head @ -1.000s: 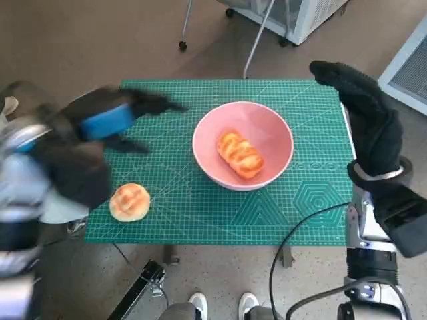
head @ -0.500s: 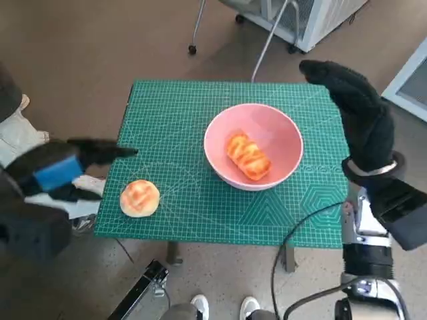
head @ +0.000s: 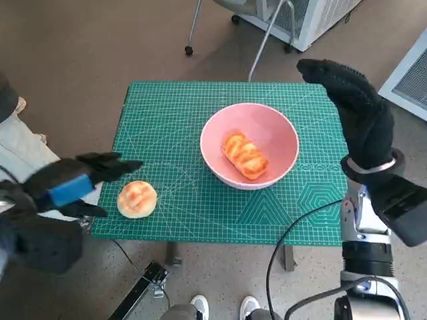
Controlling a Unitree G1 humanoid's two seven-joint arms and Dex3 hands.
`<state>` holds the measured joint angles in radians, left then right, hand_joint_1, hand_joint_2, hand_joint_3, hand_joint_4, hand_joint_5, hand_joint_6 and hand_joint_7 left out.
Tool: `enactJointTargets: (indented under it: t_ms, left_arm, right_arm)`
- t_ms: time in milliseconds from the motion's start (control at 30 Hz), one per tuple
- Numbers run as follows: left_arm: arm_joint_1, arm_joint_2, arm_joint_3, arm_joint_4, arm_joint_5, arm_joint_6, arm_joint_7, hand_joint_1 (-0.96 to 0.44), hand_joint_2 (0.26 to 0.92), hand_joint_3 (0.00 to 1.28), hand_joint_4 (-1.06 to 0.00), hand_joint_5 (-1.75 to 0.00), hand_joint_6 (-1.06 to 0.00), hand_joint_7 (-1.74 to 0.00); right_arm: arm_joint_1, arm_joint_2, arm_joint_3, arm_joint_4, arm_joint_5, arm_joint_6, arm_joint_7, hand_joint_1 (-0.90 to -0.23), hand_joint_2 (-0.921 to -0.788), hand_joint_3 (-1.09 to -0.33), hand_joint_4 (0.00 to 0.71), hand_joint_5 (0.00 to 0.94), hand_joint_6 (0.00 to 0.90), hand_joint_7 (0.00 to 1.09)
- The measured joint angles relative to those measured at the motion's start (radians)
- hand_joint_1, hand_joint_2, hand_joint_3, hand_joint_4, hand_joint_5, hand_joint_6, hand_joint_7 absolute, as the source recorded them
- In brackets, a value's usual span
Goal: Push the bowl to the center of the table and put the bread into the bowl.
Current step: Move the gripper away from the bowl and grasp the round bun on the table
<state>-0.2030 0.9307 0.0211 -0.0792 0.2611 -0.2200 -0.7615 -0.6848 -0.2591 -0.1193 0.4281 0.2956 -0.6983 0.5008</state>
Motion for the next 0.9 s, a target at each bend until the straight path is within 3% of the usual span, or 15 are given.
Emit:
enactJointTargets:
  t_ms: [533, 733, 900]
  left_arm:
    - [-0.139, -0.104, -0.212, 0.287, 0.172, -0.057, 0.07, -0.07, 0.813, 0.0, -0.19, -0.01, -0.29, -0.01]
    - [-0.191, -0.15, -0.291, 0.395, 0.245, -0.055, 0.096, -0.07, 0.857, 0.02, -0.29, -0.04, -0.37, -0.05]
    - [-0.24, -0.171, -0.339, 0.461, 0.296, -0.06, 0.136, -0.05, 0.907, 0.05, -0.46, -0.08, -0.53, -0.15]
  right_arm:
    - [0.0, -0.007, -0.002, -0.005, 0.012, 0.002, 0.011, -0.653, -0.921, -0.77, 0.222, 0.02, -0.001, 0.55]
    - [0.002, -0.015, -0.006, -0.016, 0.005, 0.001, 0.01, -0.652, -0.921, -0.771, 0.222, 0.02, -0.001, 0.55]
    - [0.004, -0.023, -0.013, -0.019, -0.009, 0.0, 0.008, -0.652, -0.921, -0.771, 0.222, 0.02, -0.001, 0.55]
